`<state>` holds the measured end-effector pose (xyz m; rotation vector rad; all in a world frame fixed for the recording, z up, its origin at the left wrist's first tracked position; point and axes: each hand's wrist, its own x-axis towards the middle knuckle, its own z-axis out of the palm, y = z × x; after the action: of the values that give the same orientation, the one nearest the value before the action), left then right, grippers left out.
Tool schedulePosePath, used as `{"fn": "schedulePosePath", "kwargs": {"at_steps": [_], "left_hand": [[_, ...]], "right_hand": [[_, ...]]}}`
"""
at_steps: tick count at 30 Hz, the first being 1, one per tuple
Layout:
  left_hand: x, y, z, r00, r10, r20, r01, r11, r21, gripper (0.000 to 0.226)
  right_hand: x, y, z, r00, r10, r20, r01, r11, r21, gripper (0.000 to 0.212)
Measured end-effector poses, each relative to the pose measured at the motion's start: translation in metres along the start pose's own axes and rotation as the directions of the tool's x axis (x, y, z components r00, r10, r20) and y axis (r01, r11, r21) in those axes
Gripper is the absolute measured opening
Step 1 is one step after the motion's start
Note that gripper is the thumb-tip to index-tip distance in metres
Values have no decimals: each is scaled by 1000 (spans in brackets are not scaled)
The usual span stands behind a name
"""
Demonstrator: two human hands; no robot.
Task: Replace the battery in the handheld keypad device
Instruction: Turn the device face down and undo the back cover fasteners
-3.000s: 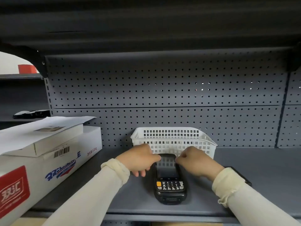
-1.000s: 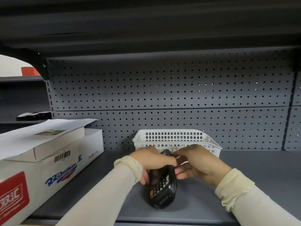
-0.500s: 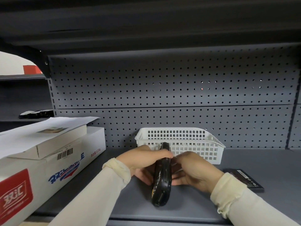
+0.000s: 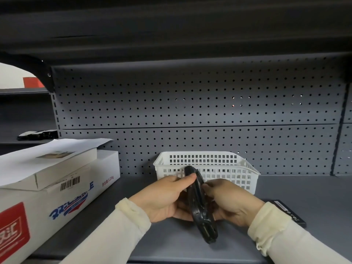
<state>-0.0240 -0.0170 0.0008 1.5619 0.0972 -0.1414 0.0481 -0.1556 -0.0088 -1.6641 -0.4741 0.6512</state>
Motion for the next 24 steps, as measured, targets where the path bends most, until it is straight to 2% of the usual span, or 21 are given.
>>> {"fn": "schedulePosePath", "kwargs": {"at_steps": [5,10,14,19,24], "left_hand": [[-3,-1,5,1000,-18,1,18,998,-57,41],[-5,-4,10,997,-39,-66,34,997,-72,40],[-7,-6,14,991,-2,-131,-8,997,-71,35],[-6,-11,19,963,18,-270,-20,1000,-5,26],[-5,-14,13,938,43,-344,-8,995,102,23]], "right_hand": [[0,2,-3,1000,-2,4,2,1000,10,28],[-2,1,-6,1000,-5,-24,4,1000,-29,22],[-1,1,-8,998,-17,-67,11,997,-83,18],[-1,-2,-6,993,-26,-115,8,987,-162,10],[-1,-6,-2,988,-78,-136,39,962,-269,13]]}}
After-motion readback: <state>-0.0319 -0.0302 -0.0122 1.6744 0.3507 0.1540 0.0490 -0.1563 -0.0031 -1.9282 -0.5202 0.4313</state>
